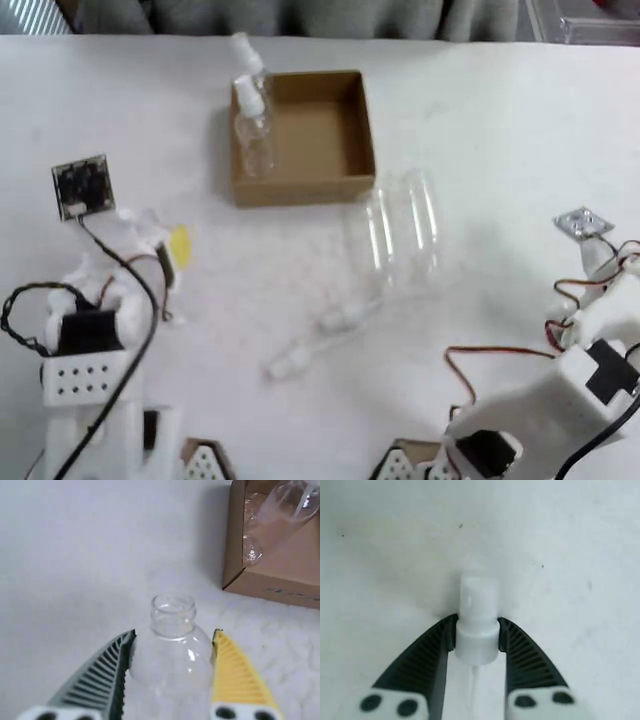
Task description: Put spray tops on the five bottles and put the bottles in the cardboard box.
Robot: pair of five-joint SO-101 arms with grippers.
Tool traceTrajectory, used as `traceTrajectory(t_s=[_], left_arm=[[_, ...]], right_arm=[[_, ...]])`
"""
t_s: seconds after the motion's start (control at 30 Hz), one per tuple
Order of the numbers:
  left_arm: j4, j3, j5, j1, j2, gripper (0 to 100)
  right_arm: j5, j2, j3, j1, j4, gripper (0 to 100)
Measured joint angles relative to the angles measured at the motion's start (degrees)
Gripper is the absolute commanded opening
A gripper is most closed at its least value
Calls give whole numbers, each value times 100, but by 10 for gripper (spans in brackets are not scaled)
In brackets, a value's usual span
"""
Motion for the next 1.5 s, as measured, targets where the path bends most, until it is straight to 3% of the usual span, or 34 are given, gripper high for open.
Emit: traceTrajectory(t_s=[0.1, 0.3, 0.6, 0.77, 1.07, 1.33, 1.5], left_arm=[[0, 0, 0, 273, 0, 103], [-202, -141, 0, 809, 0, 102], [-202, -334, -290, 2084, 0, 102], [-193, -334, -1046, 2884, -396, 102], [-167, 800, -1169, 3657, -2505, 102], [-158, 1688, -1169, 3640, -4105, 102], [-290, 2136, -1169, 3604, -4492, 102]], right_arm=[[-35, -290, -369, 0, 642, 16], [-897, -1380, -879, 0, 1785, 16], [-2462, -2673, -853, -360, 2163, 16], [-3604, -3086, -589, -1240, 2163, 18], [-6699, -4167, -246, -3675, 993, 16], [-7684, -5231, 79, -4993, -580, 15], [-7930, -6031, 79, -5952, -1029, 15]])
